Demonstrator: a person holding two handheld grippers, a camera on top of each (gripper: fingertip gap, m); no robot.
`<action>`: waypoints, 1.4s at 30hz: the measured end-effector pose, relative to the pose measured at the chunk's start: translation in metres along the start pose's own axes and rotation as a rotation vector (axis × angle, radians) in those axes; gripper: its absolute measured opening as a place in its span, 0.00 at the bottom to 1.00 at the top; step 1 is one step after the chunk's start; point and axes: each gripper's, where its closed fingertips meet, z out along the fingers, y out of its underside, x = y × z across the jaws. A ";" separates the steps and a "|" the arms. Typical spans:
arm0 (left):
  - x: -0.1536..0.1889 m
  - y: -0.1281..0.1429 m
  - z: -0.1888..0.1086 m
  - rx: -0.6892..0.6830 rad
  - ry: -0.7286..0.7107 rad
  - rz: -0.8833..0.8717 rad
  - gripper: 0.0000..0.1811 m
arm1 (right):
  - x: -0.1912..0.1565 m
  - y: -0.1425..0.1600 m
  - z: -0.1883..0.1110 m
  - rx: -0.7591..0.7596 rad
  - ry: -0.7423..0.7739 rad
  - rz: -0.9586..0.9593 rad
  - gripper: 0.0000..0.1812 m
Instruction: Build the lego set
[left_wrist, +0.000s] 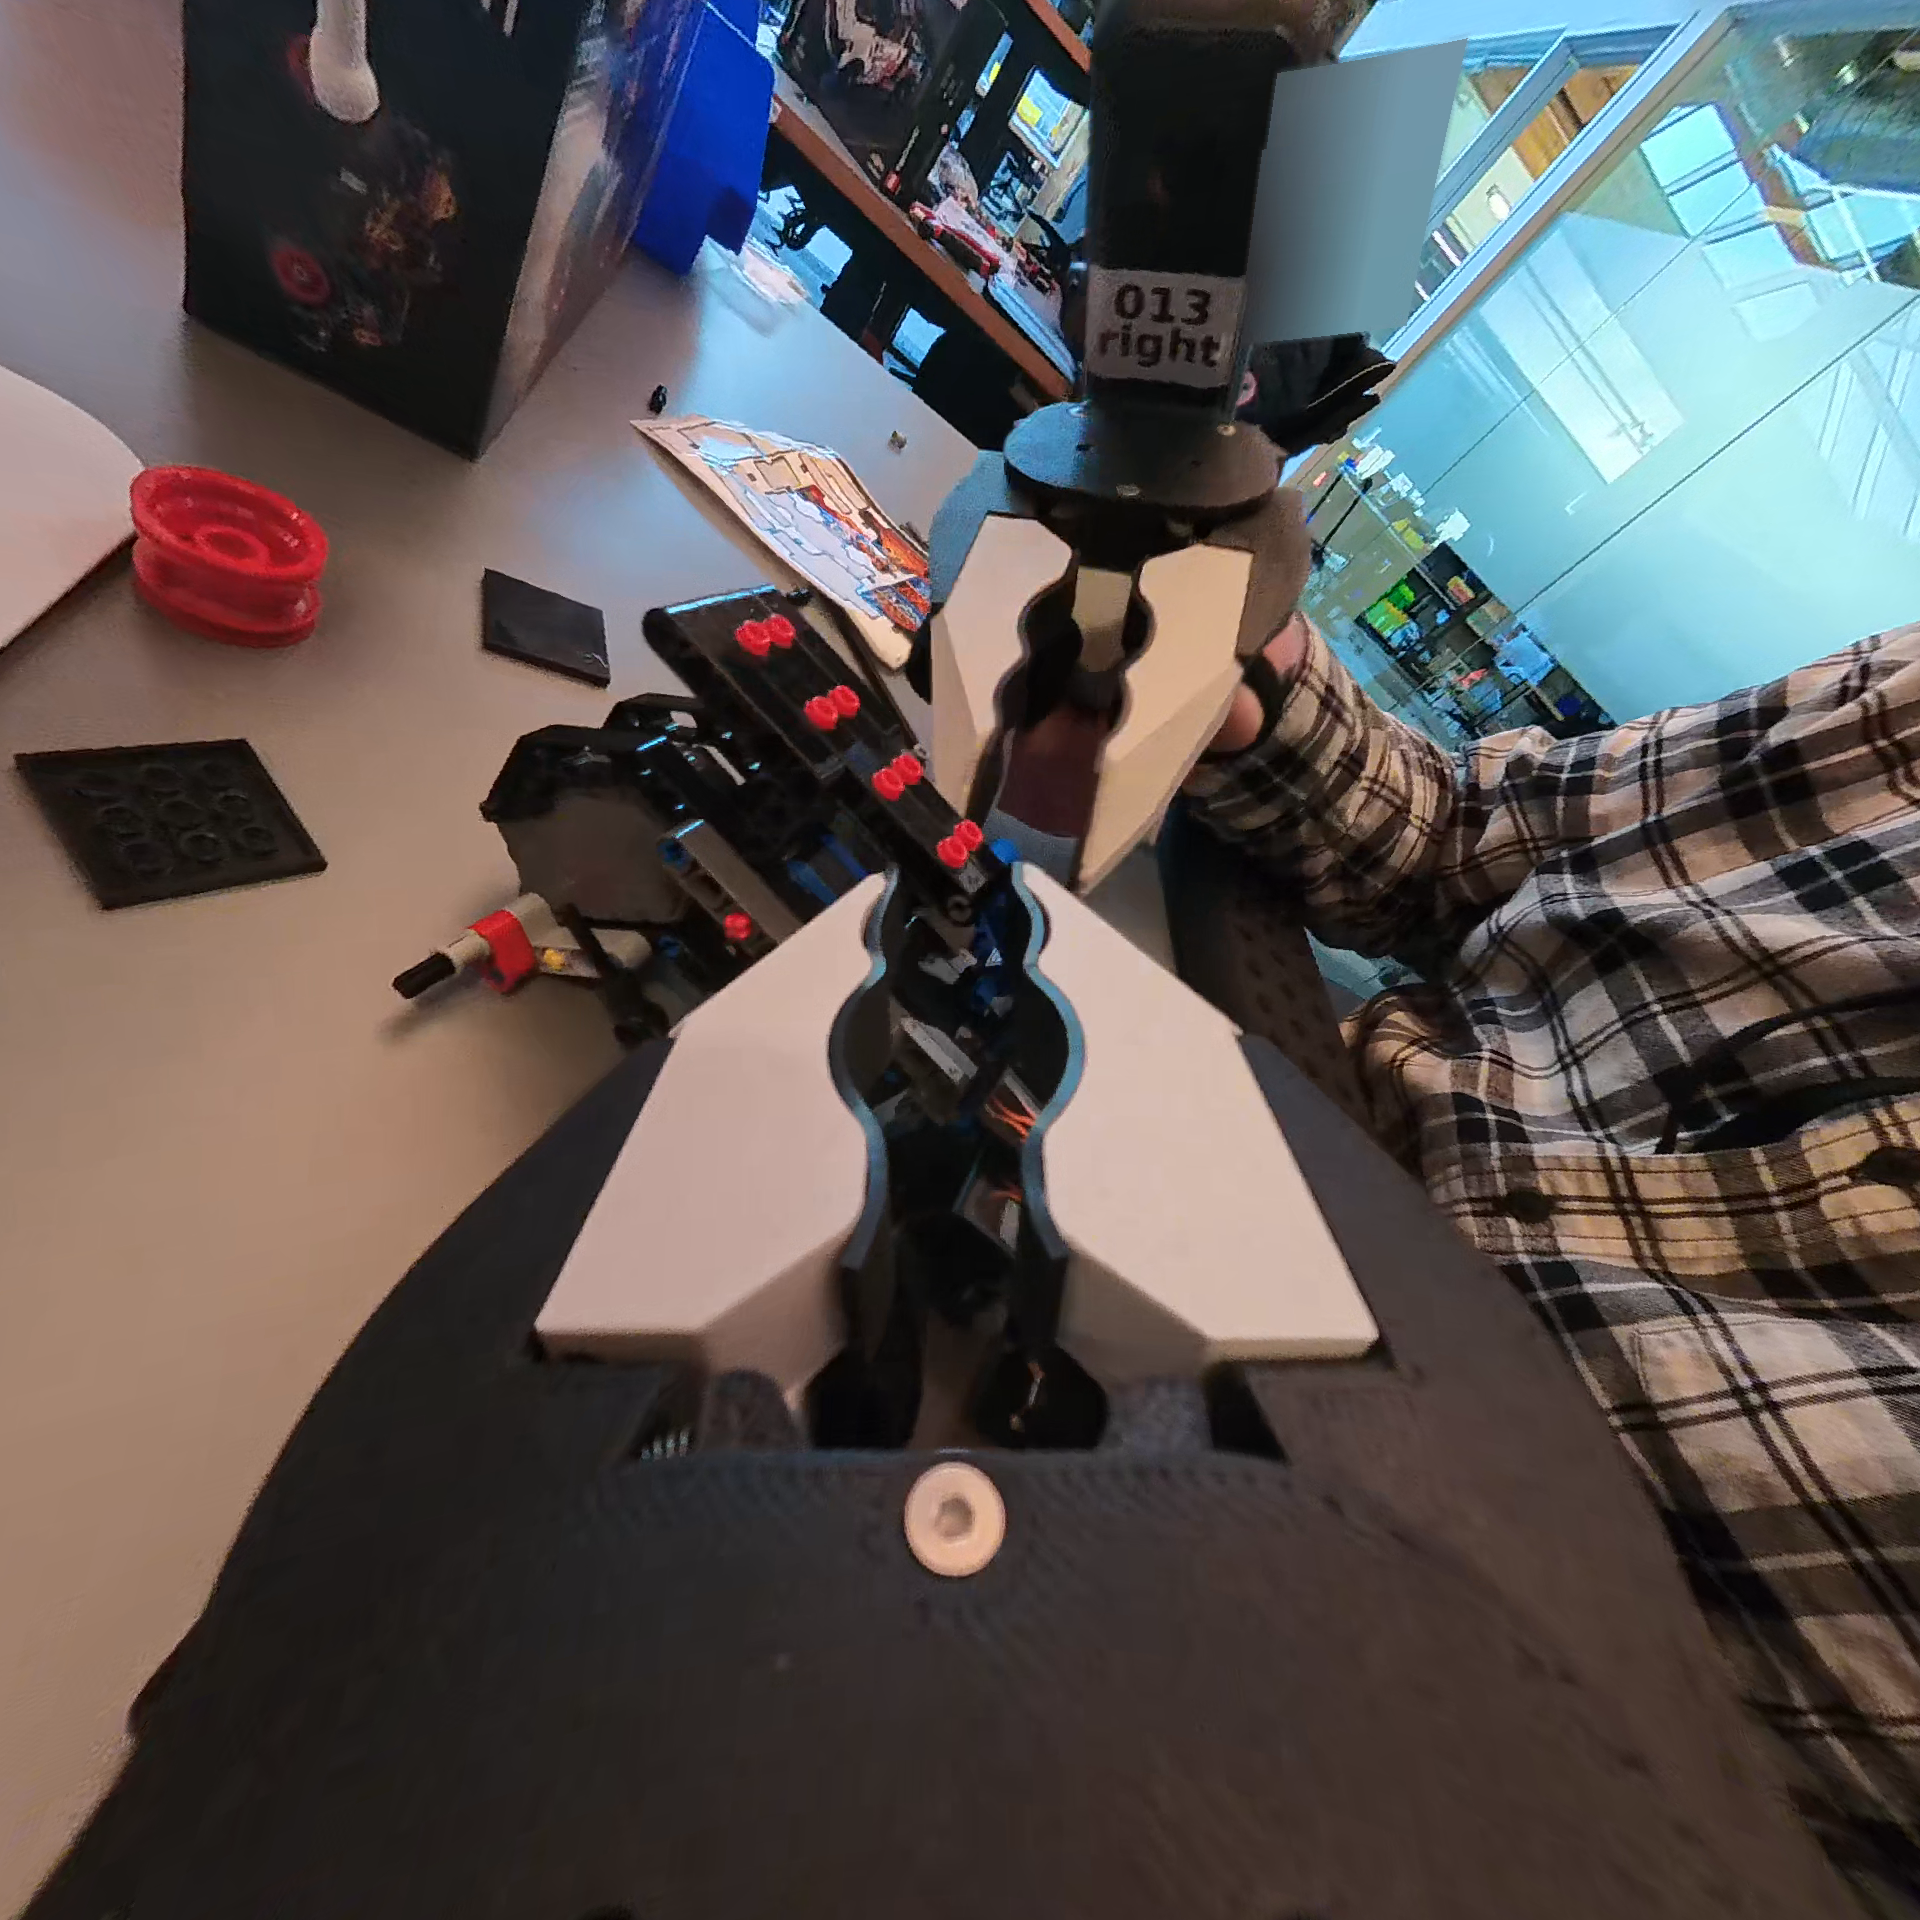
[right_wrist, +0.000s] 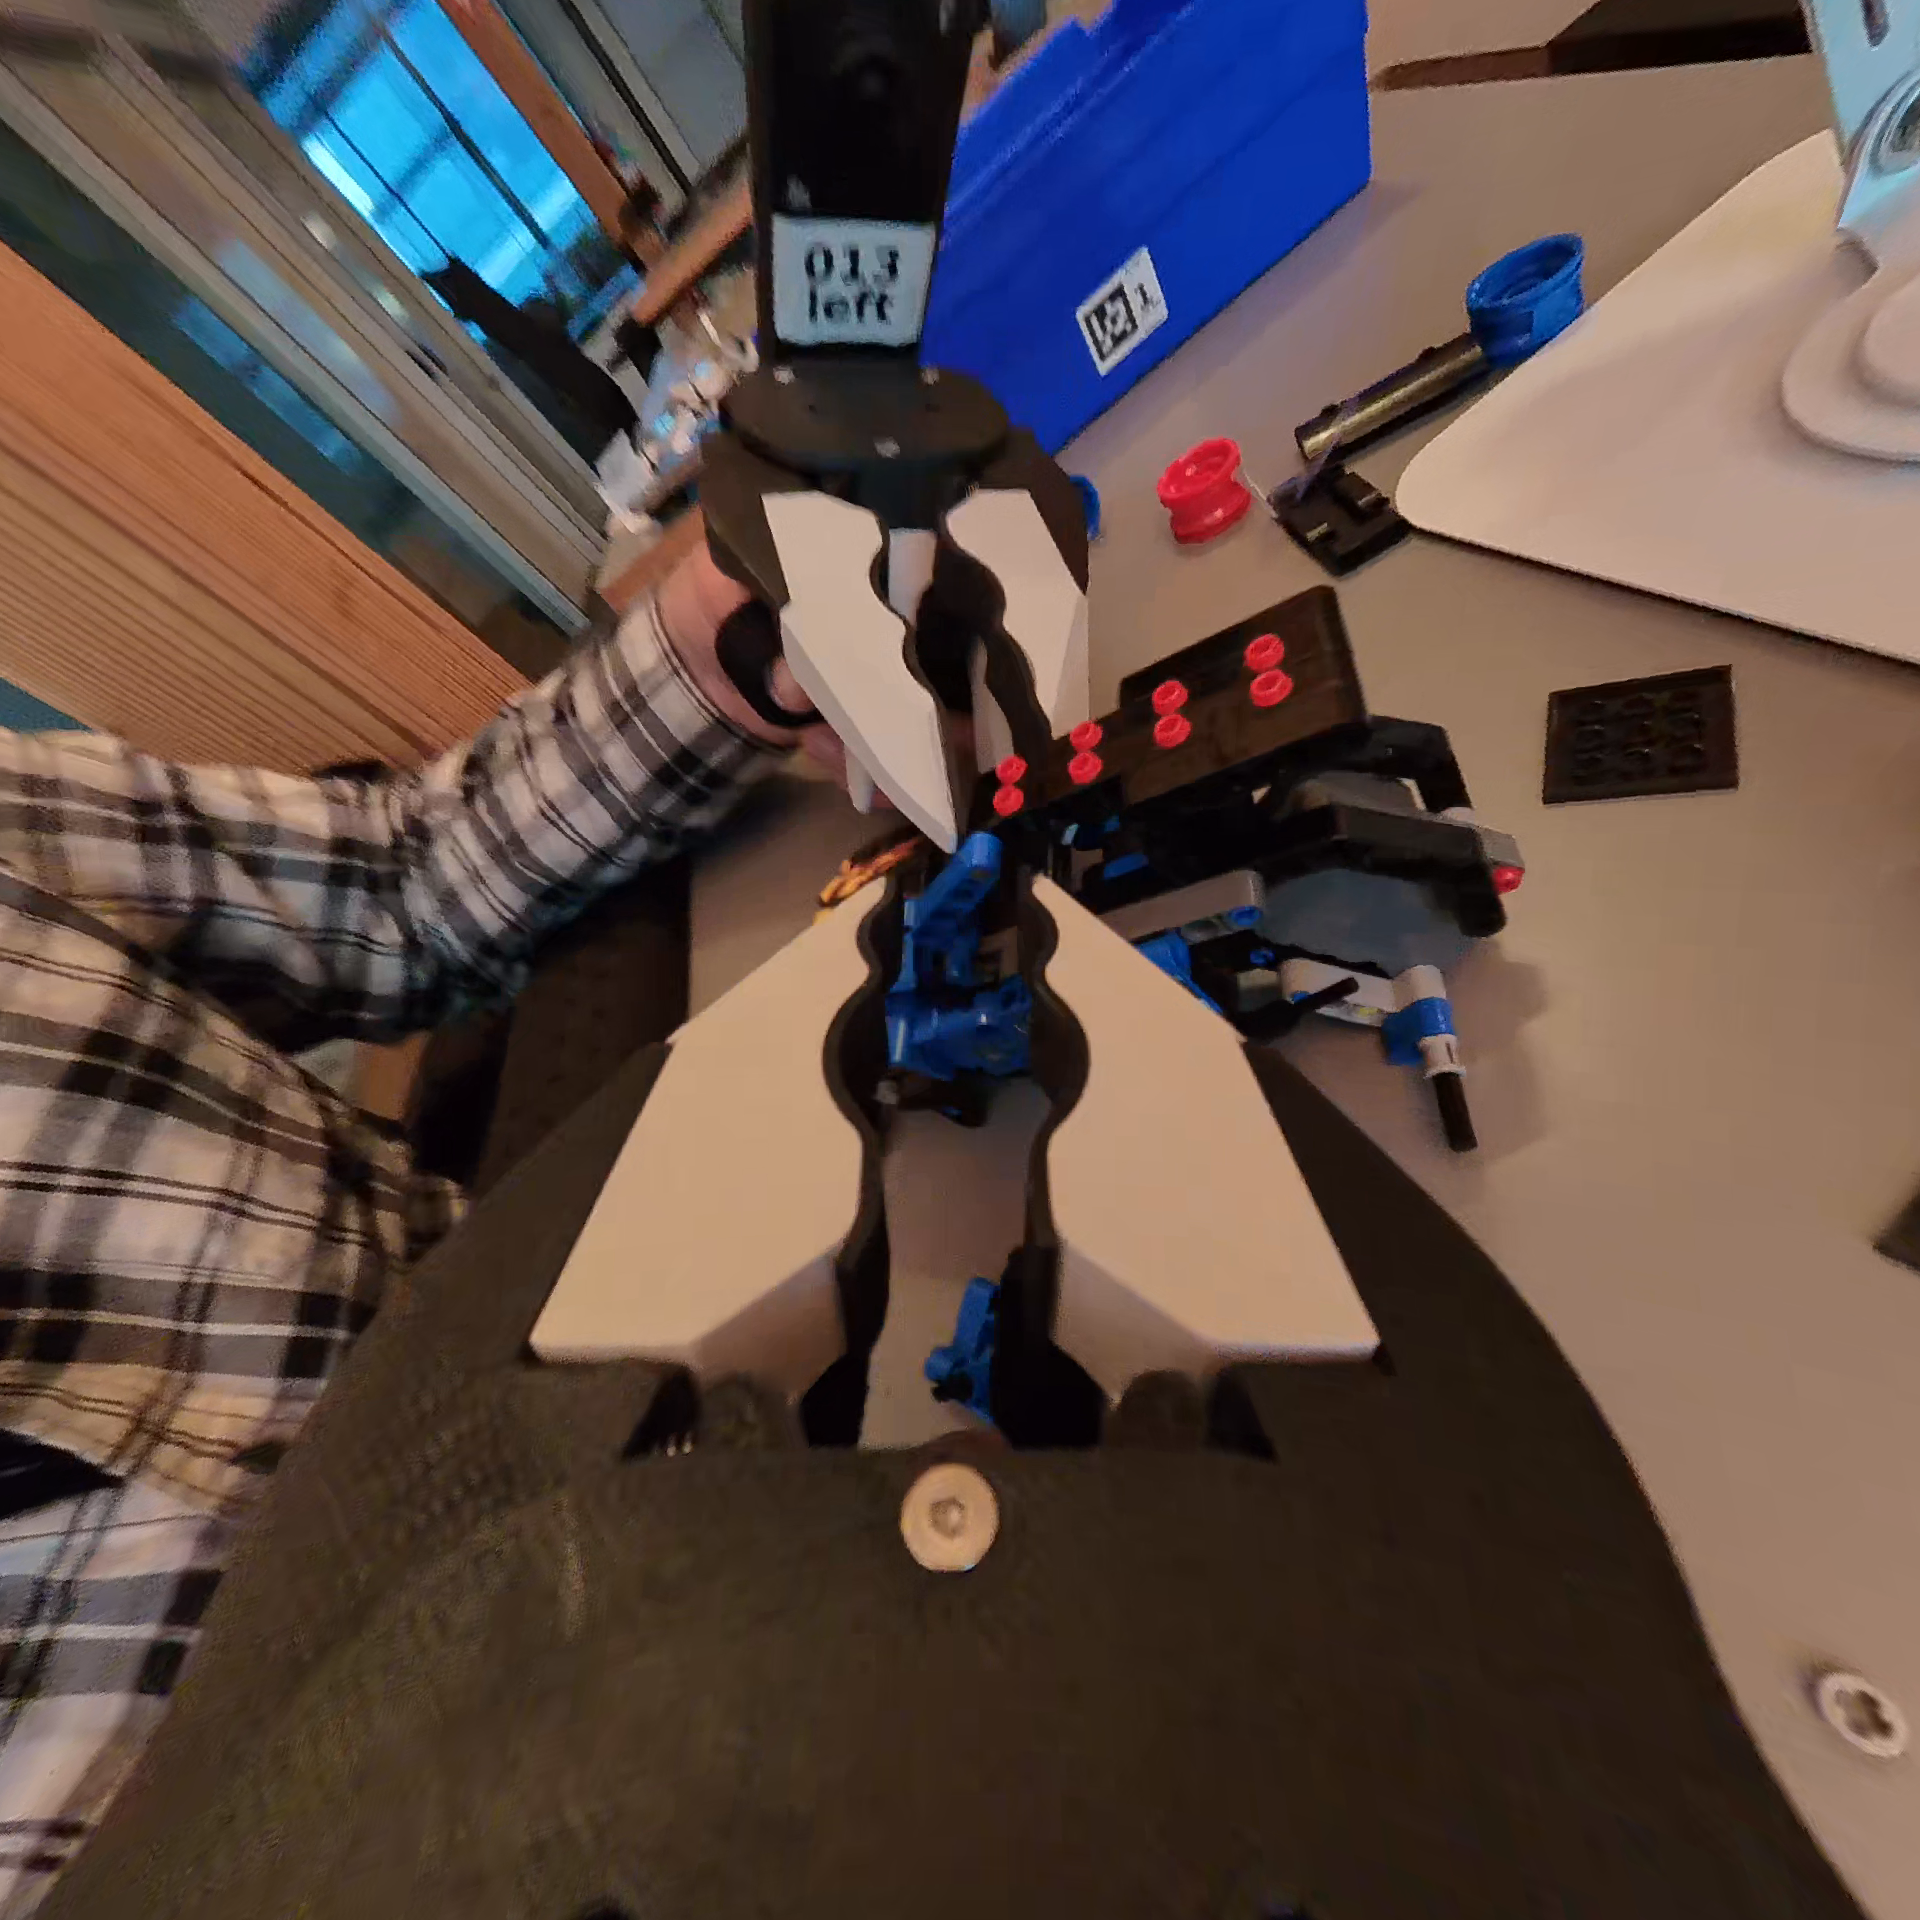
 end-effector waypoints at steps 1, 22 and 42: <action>0.000 0.000 0.001 0.001 0.003 -0.002 0.09 | 0.001 -0.001 -0.001 0.005 -0.002 0.021 0.11; 0.018 -0.011 0.004 0.085 0.073 0.037 0.05 | -0.008 -0.008 -0.006 0.084 -0.087 0.069 0.04; 0.039 -0.021 0.006 0.153 0.116 0.062 0.04 | -0.025 -0.013 -0.016 0.094 -0.073 -0.051 0.03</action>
